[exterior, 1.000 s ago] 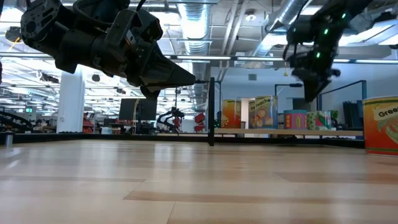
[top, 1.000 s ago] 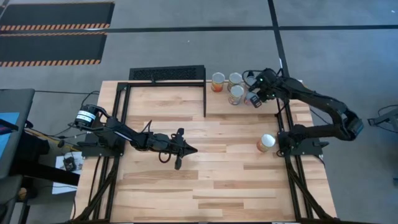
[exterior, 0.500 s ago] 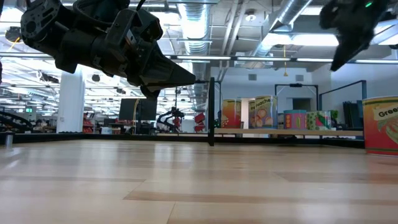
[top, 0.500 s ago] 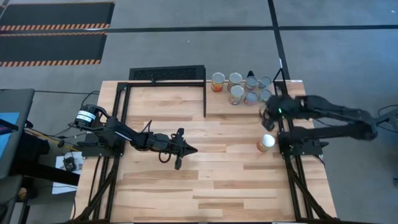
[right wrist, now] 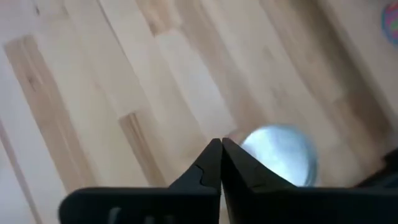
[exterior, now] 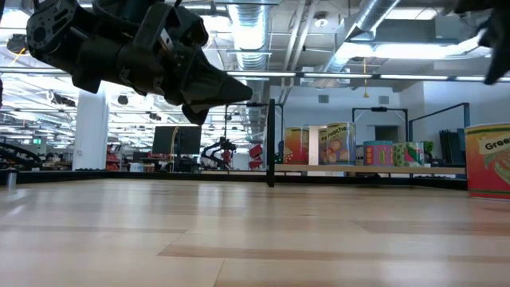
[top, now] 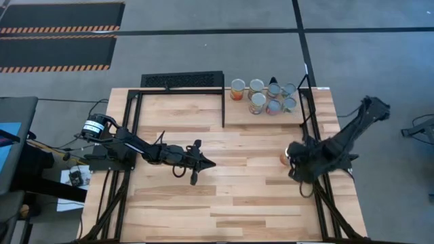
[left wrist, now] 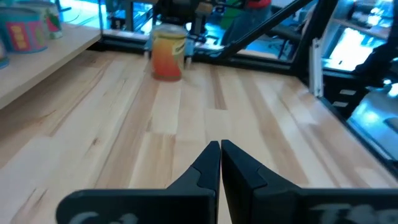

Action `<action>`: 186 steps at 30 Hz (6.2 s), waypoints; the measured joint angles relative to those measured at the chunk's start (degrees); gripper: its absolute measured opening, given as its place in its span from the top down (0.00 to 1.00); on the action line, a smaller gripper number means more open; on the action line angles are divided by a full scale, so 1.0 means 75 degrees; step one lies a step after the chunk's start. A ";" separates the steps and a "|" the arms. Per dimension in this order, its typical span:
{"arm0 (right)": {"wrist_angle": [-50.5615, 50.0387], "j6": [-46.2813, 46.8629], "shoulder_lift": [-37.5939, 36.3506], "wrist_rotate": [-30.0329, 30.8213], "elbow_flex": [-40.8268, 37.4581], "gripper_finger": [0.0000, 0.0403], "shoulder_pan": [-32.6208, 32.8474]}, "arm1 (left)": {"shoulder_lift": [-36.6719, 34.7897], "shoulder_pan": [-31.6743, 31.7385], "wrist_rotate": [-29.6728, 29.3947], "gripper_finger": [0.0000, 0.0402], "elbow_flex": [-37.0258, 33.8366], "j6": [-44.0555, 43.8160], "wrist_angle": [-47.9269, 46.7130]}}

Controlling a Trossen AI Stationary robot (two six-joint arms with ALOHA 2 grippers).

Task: Pick and place cans onto a shelf
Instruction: Put the red can on the shelf, then return to Home Position

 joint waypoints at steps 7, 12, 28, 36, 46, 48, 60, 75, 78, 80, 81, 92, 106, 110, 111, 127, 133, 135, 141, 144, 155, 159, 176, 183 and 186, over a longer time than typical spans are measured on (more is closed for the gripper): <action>-0.0603 0.1601 0.1253 0.0006 -0.0001 0.81 0.1066 | 0.0000 0.0000 0.0129 1.00 0.0000 0.0001 0.0117; -0.0952 0.1575 0.1827 -0.0005 -0.0003 0.71 0.0991 | -0.0003 0.0000 0.0129 1.00 0.0000 0.0002 0.0120; -0.0400 0.0060 0.2125 -0.0570 -0.0572 0.71 -0.0045 | -0.0002 0.0000 0.0138 1.00 0.0000 0.0003 0.0076; -0.0338 -0.0603 0.2076 -0.0695 -0.0615 0.78 -0.0248 | -0.0001 0.0000 0.0138 1.00 0.0000 -0.0021 0.0080; -0.0257 -0.1350 0.2087 -0.0826 -0.0117 0.97 -0.0337 | -0.0003 -0.0001 0.0138 1.00 0.0000 -0.0230 0.0180; -0.0264 -0.1604 0.2085 -0.0755 0.0264 0.98 -0.0336 | -0.0003 0.0000 0.0137 1.00 0.0000 -0.0230 0.0190; 0.1468 -0.5171 0.2694 0.0100 0.2666 0.99 -0.2285 | -0.0003 0.0090 0.0135 1.00 0.0000 -0.0306 0.0363; 0.2569 -1.0570 0.5226 -0.0821 0.4304 0.99 -0.6683 | -0.0006 0.0093 0.0135 1.00 0.0000 -0.0286 0.0373; 0.2682 -1.0970 0.5553 -0.0833 0.4368 0.99 -0.7005 | -0.0006 0.0071 0.0134 1.00 0.0000 -0.0294 0.0389; 0.2827 -1.1214 0.5684 -0.0831 0.4374 0.99 -0.7164 | -0.0006 0.0048 0.0137 1.00 0.0000 -0.0297 0.0432; 0.2919 -1.1293 0.5734 -0.0831 0.4385 0.99 -0.7225 | -0.0006 0.0038 0.0135 1.00 0.0000 -0.0297 0.0429; 0.3335 -1.1653 0.5754 -0.1244 0.4386 0.98 -0.7730 | -0.0006 0.0015 0.0135 1.00 0.0000 -0.0294 0.0484; 0.3610 -1.1823 0.5754 -0.1373 0.4386 0.92 -0.7891 | -0.0006 0.0015 0.0138 1.00 0.0000 -0.0297 0.0484; 0.3736 -1.1821 0.5754 -0.1367 0.4386 0.87 -0.7918 | -0.0006 0.0015 0.0138 1.00 0.0000 -0.0294 0.0484; 0.3739 -1.1820 0.5754 -0.1372 0.4386 0.86 -0.7934 | -0.0006 0.0015 0.0138 1.00 0.0000 -0.0294 0.0484; 0.3659 -1.1877 0.5202 -0.1319 0.4382 0.88 -0.7911 | -0.0006 0.0015 0.0138 1.00 0.0000 -0.0221 0.0481; 0.5064 -1.1437 0.3789 -0.2672 0.2992 0.98 -0.7685 | -0.0006 0.0015 0.0284 1.00 0.0000 0.0155 0.0443; 0.6049 -1.1337 0.3267 -0.2776 0.2020 0.97 -0.7519 | -0.0006 0.0013 0.0443 1.00 0.0000 0.0179 0.0446; 0.9839 -1.0669 0.1821 -0.3222 -0.0987 0.99 -0.6882 | -0.0006 0.0065 0.0536 1.00 -0.0003 0.0496 0.0598; 1.1809 -1.0356 0.1280 -0.3224 -0.2276 0.99 -0.6420 | -0.0006 0.0298 0.0714 1.00 -0.0003 0.0580 0.0813; 1.3077 -1.0196 -0.1300 -0.2278 -0.4600 0.99 -0.5401 | -0.0006 0.1811 0.2599 1.00 -0.0003 0.0586 0.1093; 1.2707 -1.0147 -0.2512 -0.2075 -0.5074 0.99 -0.5510 | -0.0006 0.2340 0.3068 1.00 -0.0003 0.0635 0.1086; 0.8823 -0.9360 -0.7574 -0.1923 -0.5735 0.99 -0.5988 | -0.0006 0.3782 0.4135 1.00 -0.1146 0.1039 0.3035; 0.8974 -0.9399 -0.7643 -0.1916 -0.5884 0.99 -0.5985 | -0.0065 0.4700 0.4266 1.00 -0.2555 0.0398 0.4776; 0.9211 -0.9283 -0.7634 -0.1920 -0.6230 0.99 -0.5988 | -0.0398 0.4919 0.4142 1.00 -0.2967 0.0391 0.4777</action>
